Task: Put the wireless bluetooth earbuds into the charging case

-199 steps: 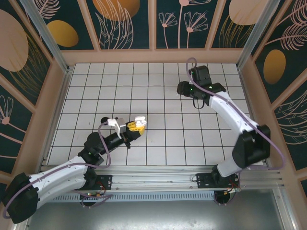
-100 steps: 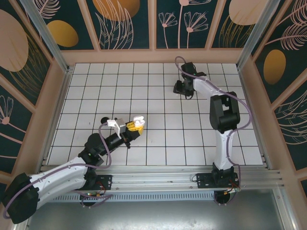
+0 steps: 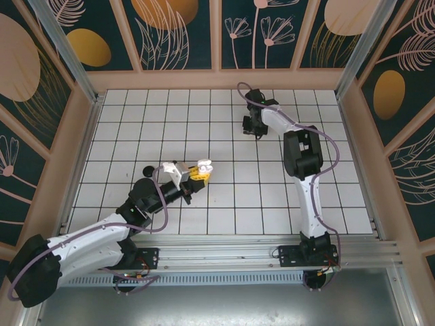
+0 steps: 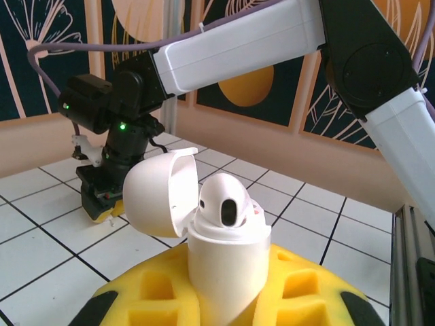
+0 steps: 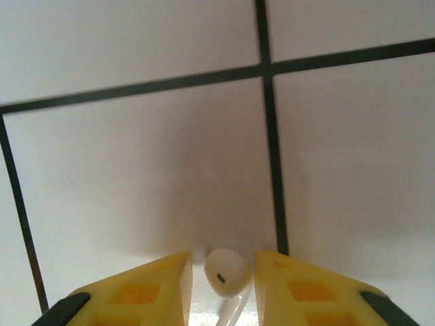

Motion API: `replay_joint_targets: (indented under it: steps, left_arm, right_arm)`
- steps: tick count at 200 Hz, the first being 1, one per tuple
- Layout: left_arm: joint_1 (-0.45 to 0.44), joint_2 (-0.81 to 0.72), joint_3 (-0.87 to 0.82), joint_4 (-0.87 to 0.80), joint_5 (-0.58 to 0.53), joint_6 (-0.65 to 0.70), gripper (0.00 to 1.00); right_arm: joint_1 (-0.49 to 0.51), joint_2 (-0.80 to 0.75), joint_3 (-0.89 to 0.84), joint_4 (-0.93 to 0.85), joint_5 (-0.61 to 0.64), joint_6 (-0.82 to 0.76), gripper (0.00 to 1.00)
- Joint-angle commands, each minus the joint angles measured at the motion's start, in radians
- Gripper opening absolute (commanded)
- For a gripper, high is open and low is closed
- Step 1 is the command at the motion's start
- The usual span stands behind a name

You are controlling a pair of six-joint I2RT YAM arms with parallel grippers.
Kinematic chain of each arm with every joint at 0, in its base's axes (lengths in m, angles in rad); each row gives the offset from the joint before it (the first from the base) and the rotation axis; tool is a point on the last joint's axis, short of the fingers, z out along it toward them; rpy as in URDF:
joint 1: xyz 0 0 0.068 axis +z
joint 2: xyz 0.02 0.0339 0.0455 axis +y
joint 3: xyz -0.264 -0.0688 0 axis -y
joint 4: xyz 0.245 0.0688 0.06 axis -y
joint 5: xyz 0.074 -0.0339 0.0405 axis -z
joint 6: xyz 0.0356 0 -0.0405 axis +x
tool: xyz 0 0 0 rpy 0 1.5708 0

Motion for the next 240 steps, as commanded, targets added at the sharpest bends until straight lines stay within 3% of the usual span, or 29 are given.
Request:
replay_joint_targets:
  steps: [1, 24, 51, 96, 145, 177, 221, 240]
  left_arm:
    - [0.001, 0.006, 0.028, 0.001, 0.026, 0.023, 0.00]
    - [0.000, -0.007, 0.020, -0.004, 0.022, 0.017, 0.00]
    - [0.000, -0.033, 0.001, -0.006, 0.014, 0.003, 0.00]
    - [0.000, -0.086, -0.033, -0.015, -0.013, -0.026, 0.00]
    - [0.000, -0.147, -0.076, -0.017, -0.033, -0.079, 0.00]
    - [0.000, -0.205, -0.098, -0.054, -0.047, -0.107, 0.00]
    - [0.000, -0.303, -0.144, -0.092, -0.079, -0.131, 0.00]
    - [0.000, -0.326, -0.150, -0.106, -0.087, -0.142, 0.00]
  right_arm:
    - [0.021, 0.014, 0.019, -0.054, 0.038, -0.016, 0.23]
    - [0.038, -0.002, -0.015, -0.049, 0.039, -0.029, 0.16]
    - [0.061, -0.070, -0.109, 0.003, 0.016, -0.046, 0.13]
    - [0.112, -0.313, -0.376, 0.190, -0.104, -0.040, 0.13]
    - [0.168, -0.585, -0.665, 0.379, -0.154, -0.049, 0.13]
    - [0.192, -0.598, -0.746, 0.303, -0.108, -0.055, 0.13]
    - [0.306, -0.635, -0.912, 0.415, -0.172, -0.080, 0.13]
    - [0.347, -0.604, -0.898, 0.377, -0.097, -0.081, 0.13]
